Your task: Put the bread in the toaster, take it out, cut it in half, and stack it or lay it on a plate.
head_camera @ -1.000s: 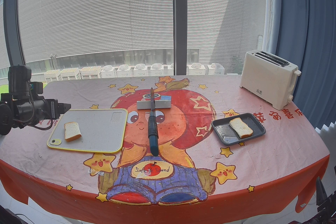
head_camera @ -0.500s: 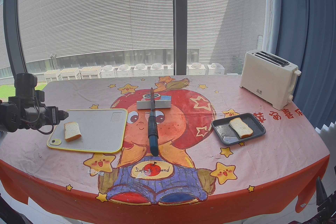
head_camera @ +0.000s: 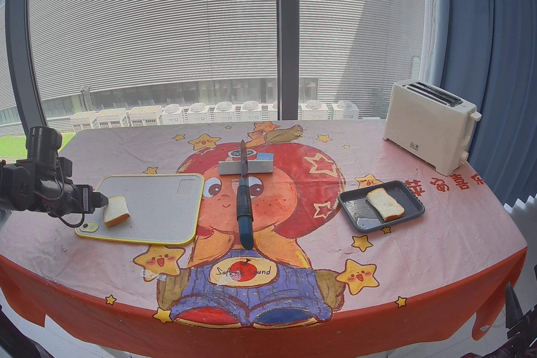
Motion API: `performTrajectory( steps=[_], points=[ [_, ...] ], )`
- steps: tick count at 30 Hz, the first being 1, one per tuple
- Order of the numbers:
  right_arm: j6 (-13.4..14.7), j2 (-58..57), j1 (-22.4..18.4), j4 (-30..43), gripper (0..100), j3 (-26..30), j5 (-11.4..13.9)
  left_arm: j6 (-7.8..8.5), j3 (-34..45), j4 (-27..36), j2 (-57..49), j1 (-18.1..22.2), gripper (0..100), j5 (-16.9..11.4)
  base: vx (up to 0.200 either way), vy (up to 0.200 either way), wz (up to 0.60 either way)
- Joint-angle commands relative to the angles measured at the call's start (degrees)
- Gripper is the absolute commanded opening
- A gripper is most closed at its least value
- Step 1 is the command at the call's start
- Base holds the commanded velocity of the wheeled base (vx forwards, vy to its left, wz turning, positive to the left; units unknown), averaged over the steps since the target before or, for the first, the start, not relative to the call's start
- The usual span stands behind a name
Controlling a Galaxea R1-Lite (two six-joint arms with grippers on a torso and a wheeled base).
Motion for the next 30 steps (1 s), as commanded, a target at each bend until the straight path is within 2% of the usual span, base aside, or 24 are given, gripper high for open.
performTrajectory(
  steps=[1, 30],
  points=[
    [0.0, -0.9, 0.0, 0.0, 100, 0.9, 0.0, 0.08, 0.1, 0.3, -0.4, -0.3, 100, 0.0, 0.000, 0.000, 0.00],
    [0.0, -0.9, 0.0, 0.0, 100, 0.9, 0.0, 0.25, 0.8, 0.4, -2.0, -0.8, 100, -0.3, 0.000, 0.000, 0.00]
  ],
)
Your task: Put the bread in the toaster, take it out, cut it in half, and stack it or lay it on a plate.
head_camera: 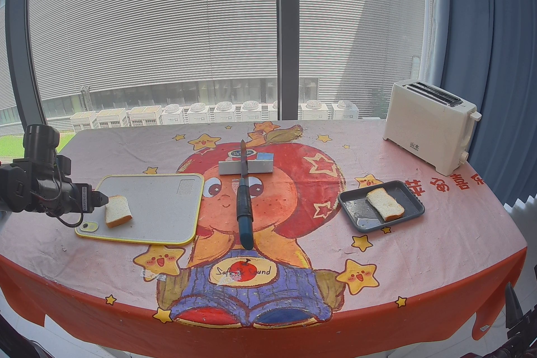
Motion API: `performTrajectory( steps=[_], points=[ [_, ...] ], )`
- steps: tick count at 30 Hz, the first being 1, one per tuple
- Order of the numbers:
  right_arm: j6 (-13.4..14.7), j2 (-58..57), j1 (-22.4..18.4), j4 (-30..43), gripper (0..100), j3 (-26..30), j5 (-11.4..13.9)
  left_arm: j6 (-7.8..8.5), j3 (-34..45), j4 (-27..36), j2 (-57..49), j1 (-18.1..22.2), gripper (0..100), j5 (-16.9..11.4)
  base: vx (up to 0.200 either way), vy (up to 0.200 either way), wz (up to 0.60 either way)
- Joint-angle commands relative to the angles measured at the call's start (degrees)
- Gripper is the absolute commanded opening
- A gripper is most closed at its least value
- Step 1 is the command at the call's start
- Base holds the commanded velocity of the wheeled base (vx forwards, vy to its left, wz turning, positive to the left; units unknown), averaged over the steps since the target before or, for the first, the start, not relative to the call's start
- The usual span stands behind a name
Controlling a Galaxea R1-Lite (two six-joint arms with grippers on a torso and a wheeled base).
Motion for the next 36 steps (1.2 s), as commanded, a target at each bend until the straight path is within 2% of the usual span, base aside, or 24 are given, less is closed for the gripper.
performTrajectory(
  steps=[1, 25, 26, 36],
  points=[
    [0.0, -0.9, 0.0, 0.0, 100, 0.9, 0.0, 0.00, 0.0, -0.1, 0.3, 0.0, 100, 0.0, 0.000, 0.000, 0.00],
    [0.0, -0.9, 0.0, 0.0, 100, 0.9, 0.0, 0.09, -0.7, -0.6, 5.7, 0.3, 100, 0.2, 0.000, 0.000, 0.00],
    [0.0, -0.9, 0.0, 0.0, 100, 0.9, 0.0, 0.09, -0.7, -0.6, 5.9, 0.3, 0, 0.2, 0.000, 0.000, 0.00],
    [0.0, -0.9, 0.0, 0.0, 100, 0.9, 0.0, 0.09, -0.6, -0.6, 5.5, 0.4, 0, 0.2, 0.000, 0.000, 0.00]
  ],
)
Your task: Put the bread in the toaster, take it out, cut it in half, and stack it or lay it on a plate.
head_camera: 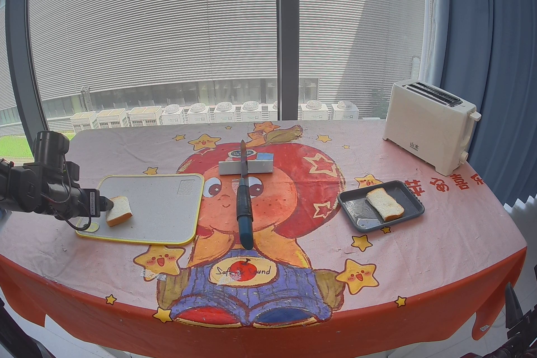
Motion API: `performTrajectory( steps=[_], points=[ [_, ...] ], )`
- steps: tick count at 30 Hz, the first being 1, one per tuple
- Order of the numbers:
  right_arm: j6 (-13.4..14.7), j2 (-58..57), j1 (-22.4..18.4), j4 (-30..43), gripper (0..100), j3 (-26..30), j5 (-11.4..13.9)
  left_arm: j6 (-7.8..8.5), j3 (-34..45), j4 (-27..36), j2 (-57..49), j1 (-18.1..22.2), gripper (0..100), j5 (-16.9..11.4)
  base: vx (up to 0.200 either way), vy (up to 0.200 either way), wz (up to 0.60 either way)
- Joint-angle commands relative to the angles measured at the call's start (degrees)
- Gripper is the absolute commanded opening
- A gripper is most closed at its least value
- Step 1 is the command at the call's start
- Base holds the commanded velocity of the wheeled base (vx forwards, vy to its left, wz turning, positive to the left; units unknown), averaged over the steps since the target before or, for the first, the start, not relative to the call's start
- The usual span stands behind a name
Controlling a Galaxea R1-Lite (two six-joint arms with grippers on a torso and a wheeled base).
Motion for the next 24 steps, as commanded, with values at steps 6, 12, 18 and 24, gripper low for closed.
performTrajectory(
  steps=[6, 12, 18, 24],
  points=[
    [0.0, -0.9, 0.0, 0.0, 100, 0.9, 0.0, 0.01, 0.2, 0.2, -0.6, 0.0, 0, 0.2, 0.000, 0.000, 0.00],
    [0.0, -0.9, 0.0, 0.0, 100, 0.9, 0.0, 0.10, 1.0, 0.3, -3.0, -0.2, 0, 0.6, 0.000, 0.000, 0.00],
    [0.0, -0.9, 0.0, 0.0, 100, 0.9, 0.0, 0.19, 1.1, 0.2, -3.0, -0.2, 0, 2.0, 0.000, 0.000, 0.00],
    [0.0, -0.9, 0.0, 0.0, 100, 0.9, 0.0, 0.19, 1.1, 0.2, -2.9, -0.2, 0, 2.5, 0.000, 0.000, 0.00]
  ],
)
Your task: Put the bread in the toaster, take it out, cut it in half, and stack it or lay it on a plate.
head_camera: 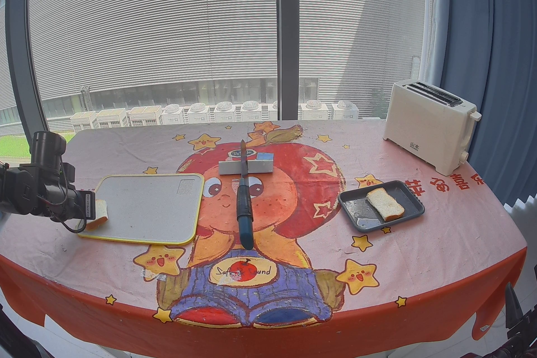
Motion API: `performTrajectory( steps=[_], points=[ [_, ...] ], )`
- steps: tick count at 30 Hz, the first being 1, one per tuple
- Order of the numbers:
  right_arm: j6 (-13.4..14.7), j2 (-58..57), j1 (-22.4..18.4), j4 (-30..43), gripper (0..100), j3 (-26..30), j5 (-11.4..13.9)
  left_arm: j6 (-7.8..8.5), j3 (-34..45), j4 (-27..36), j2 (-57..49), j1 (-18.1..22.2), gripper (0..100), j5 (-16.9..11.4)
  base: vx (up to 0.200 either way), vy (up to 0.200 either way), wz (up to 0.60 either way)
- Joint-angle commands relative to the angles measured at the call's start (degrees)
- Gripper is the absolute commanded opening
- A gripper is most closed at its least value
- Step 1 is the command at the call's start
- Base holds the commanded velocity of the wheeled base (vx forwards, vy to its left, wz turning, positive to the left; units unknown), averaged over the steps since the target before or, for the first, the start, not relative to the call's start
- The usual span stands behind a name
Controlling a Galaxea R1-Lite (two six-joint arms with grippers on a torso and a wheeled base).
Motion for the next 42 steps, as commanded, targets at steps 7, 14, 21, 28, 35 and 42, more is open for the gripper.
performTrajectory(
  steps=[7, 14, 21, 28, 35, 42],
  points=[
    [0.0, -0.9, 0.0, 0.0, 100, 0.9, 0.0, -0.12, -0.2, -0.4, -1.3, 0.0, 0, -0.2, 0.000, 0.000, 0.00],
    [0.0, -0.9, 0.0, 0.0, 100, 0.9, 0.0, -0.29, 0.2, -0.2, -8.4, -0.1, 0, -0.8, 0.000, 0.000, 0.00],
    [0.0, -0.9, 0.0, 0.0, 100, 0.9, 0.0, -0.82, 0.4, -0.4, -13.8, 0.2, 0, -4.3, 0.000, 0.000, 0.00],
    [0.0, -0.9, 0.0, 0.0, 100, 0.9, 0.0, 0.50, 2.1, -0.5, -14.5, 0.5, 0, -5.7, 0.000, 0.000, 0.00],
    [0.0, -0.9, 0.0, 0.0, 100, 0.9, 0.0, 0.85, 2.4, -0.5, -14.7, 0.4, 0, -5.7, -0.029, 0.000, 0.00],
    [0.0, -0.9, 0.0, 0.0, 100, 0.9, 0.0, 2.43, 2.6, -0.5, -14.7, 0.3, 0, -5.8, -0.143, 0.000, 0.00]
  ],
)
